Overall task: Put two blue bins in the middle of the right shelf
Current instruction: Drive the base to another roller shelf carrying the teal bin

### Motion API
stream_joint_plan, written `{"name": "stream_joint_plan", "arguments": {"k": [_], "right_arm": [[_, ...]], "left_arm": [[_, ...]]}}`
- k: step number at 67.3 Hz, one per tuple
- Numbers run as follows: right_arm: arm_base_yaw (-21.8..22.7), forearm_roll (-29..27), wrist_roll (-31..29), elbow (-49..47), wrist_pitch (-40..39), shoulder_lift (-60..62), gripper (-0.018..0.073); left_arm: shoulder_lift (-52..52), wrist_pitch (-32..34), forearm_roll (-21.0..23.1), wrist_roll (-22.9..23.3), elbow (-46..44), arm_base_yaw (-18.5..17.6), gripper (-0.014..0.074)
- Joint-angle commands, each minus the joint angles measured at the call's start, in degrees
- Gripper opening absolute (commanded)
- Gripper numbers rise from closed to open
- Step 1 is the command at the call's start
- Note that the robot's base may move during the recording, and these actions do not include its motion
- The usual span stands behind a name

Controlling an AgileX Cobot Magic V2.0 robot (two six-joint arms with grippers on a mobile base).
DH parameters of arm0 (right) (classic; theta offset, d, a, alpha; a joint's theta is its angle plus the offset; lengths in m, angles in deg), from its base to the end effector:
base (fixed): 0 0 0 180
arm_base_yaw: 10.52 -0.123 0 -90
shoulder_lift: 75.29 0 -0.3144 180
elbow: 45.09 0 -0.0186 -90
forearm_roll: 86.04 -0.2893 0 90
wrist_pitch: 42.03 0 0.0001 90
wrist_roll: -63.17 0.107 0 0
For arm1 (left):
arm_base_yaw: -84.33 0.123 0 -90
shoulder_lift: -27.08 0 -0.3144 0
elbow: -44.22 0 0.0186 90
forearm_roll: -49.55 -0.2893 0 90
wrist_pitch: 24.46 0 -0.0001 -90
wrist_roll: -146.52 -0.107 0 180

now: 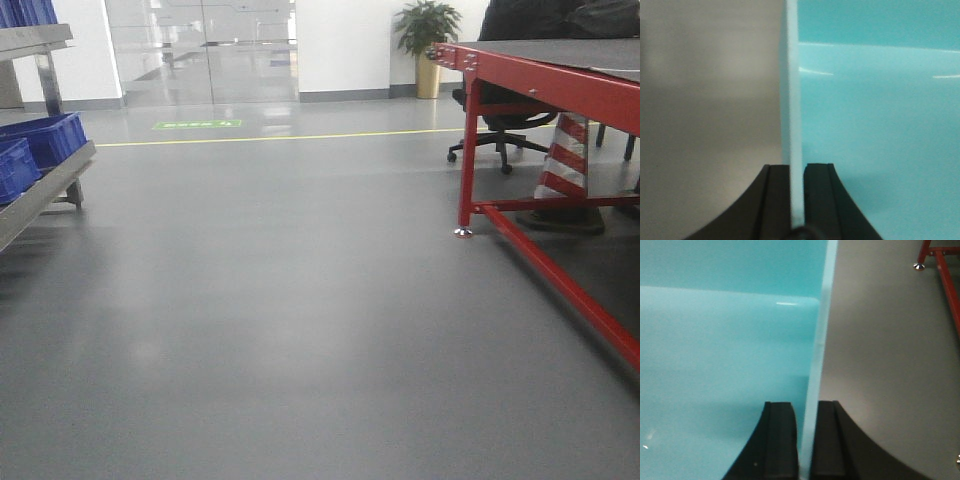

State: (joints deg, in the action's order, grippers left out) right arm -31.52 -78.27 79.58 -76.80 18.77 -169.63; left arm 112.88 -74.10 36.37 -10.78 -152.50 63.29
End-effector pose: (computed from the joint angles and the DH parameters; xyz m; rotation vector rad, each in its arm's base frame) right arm 0.3416 0.1176 0.5277 -0.0889 2.1516 0.2143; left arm 0.3180 -0.1024 0.5077 0.0168 2.0567 -0.2012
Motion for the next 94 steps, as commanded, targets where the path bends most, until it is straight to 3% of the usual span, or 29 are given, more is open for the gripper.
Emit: {"name": "stream_joint_plan", "arguments": {"k": [1, 37, 94], "right_arm": [[-0.1, -0.9, -1.0, -0.5, -2.5, 0.6, -0.0167], [-0.1, -0.9, -1.0, -0.5, -2.6, 0.6, -0.0167], [-0.1, -0.9, -1.0, -0.5, -2.6, 0.6, -0.0167]], "left_arm": [[-0.5, 4.5, 1.9, 0.0, -1.0, -0.3, -0.0111], [5.4, 12.0, 1.9, 0.0, -1.0, -0.3, -0.0111], [7.7, 12.1, 1.9, 0.0, -1.0, -0.3, -0.0111]]}}
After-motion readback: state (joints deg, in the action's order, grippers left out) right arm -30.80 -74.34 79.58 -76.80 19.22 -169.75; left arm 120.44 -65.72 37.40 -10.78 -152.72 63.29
